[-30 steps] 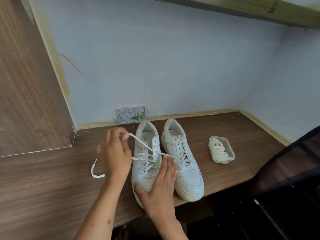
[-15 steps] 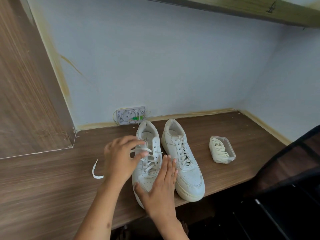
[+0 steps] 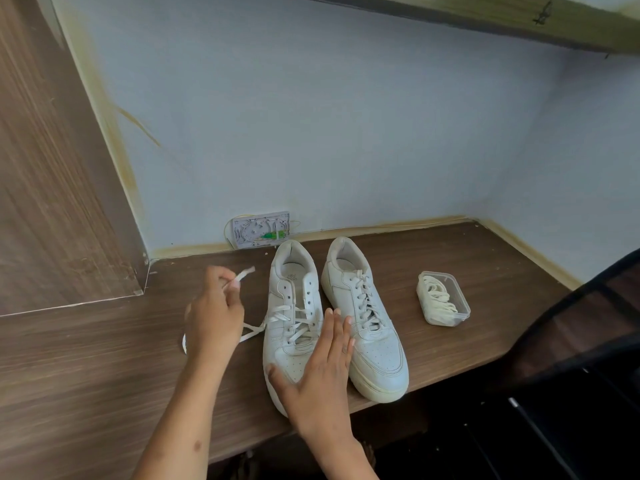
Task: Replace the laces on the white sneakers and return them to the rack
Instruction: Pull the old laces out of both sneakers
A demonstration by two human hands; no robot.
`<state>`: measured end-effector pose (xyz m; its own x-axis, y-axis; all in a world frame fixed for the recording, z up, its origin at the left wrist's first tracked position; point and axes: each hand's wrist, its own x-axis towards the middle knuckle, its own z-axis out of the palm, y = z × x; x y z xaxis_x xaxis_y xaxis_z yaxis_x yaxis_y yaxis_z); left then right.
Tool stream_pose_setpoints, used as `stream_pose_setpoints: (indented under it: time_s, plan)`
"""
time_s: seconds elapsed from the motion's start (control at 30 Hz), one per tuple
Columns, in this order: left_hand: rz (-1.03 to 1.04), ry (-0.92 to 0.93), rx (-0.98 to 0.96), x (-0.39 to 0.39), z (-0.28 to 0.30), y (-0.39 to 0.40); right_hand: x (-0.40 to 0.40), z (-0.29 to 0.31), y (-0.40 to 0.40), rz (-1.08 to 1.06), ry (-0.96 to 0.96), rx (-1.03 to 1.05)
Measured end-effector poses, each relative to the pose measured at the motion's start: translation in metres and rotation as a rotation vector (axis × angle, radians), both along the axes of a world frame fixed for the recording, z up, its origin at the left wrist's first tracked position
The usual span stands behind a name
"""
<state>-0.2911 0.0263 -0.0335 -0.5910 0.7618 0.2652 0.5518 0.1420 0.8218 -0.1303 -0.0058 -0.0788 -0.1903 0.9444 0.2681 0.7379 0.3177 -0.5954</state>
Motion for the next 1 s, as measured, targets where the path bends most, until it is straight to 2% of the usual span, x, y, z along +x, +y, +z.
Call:
stream_pose_setpoints:
  time_s: [0.07, 0.13, 0.23, 0.33, 0.47, 0.63, 0.8, 1.0]
  plan:
    - [-0.039, 0.062, -0.182, -0.004, -0.001, -0.006, 0.001, 0.002, 0.0, 0.006, 0.013, -0.005]
    - [-0.178, 0.113, -0.309, -0.003, 0.005, -0.013, 0.002, 0.009, 0.001, 0.012, 0.102, -0.045]
    - [-0.441, 0.199, -0.341, 0.002, 0.016, -0.019, 0.004, 0.02, 0.008, 0.038, 0.175, -0.037]
    - [-0.571, 0.255, -0.345, 0.01, 0.013, -0.016, 0.007, 0.025, 0.019, 0.048, 0.087, 0.067]
    - [-0.542, 0.479, -0.385, 0.016, 0.004, -0.011, 0.001, 0.022, 0.033, 0.029, -0.036, 0.214]
    - [-0.512, 0.537, -0.355, 0.015, -0.001, -0.007, -0.002, 0.02, 0.045, 0.003, -0.098, 0.295]
    - [-0.541, 0.516, -0.356, 0.013, -0.006, -0.005, -0.003, 0.023, 0.051, -0.018, -0.133, 0.335]
    - [-0.538, 0.425, -0.198, 0.017, -0.002, -0.001, -0.007, 0.019, 0.048, 0.006, -0.114, 0.256]
